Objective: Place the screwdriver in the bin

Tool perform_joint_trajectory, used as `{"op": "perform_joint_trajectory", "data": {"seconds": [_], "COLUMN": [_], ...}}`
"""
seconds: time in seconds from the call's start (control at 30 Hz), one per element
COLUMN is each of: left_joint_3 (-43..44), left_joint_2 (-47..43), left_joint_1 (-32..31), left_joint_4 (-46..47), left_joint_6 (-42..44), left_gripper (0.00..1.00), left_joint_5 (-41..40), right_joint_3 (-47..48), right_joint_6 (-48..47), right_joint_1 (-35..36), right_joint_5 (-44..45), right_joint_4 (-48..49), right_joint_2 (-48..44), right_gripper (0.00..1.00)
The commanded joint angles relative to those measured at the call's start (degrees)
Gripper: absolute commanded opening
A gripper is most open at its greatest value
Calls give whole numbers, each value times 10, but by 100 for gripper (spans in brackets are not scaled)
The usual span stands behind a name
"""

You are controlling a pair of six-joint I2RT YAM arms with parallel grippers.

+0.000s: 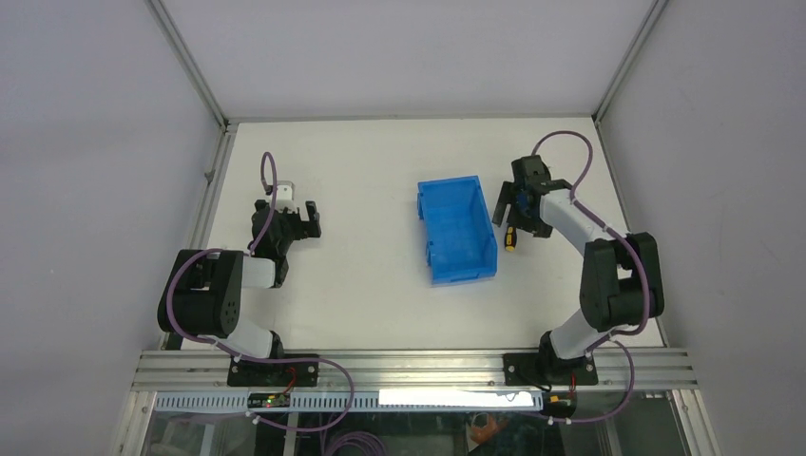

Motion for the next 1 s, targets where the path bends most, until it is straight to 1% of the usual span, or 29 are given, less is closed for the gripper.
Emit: {"op": "perform_joint_trajectory", "data": {"seconds": [0.0,0.03,0.1,0.17,0.27,0.37,0.43,0.6,0.83,0.9,0.97], "left_joint_3": [11,11,11,11,11,11,11,11,11,11,11], "left_joint_2": [-17,-17,-17,-17,-17,-17,-17,-17,-17,-17,-17], "left_joint_1": [2,2,2,2,2,2,2,2,2,2,2], "left_joint_4": [15,15,15,15,15,15,15,15,16,15,15], "left_joint_6": [-11,-10,-10,-10,-11,-10,-10,-10,-10,-10,-10], "left_gripper": [99,99,99,99,99,99,99,99,99,99,99], "left_joint_5": [12,11,11,12,12,12,11,11,11,12,11], "right_joint_3": [13,12,9,6,-3,-17,-20,15,125,153,171], "right_joint_6": [7,8,8,9,14,17,15,-13,-36,-38,-43], "right_joint_1": [1,1,1,1,0,-1,-1,-3,-5,-3,6], "right_joint_5": [-14,-16,-19,-23,-27,-31,-25,1,83,79,54], "right_joint_4": [12,13,18,25,33,43,42,1,-105,-132,-147], "right_joint_2": [37,46,62,75,87,88,80,32,-31,-43,-58], "right_gripper": [88,87,79,68,40,17,0,0,0,0,0]}}
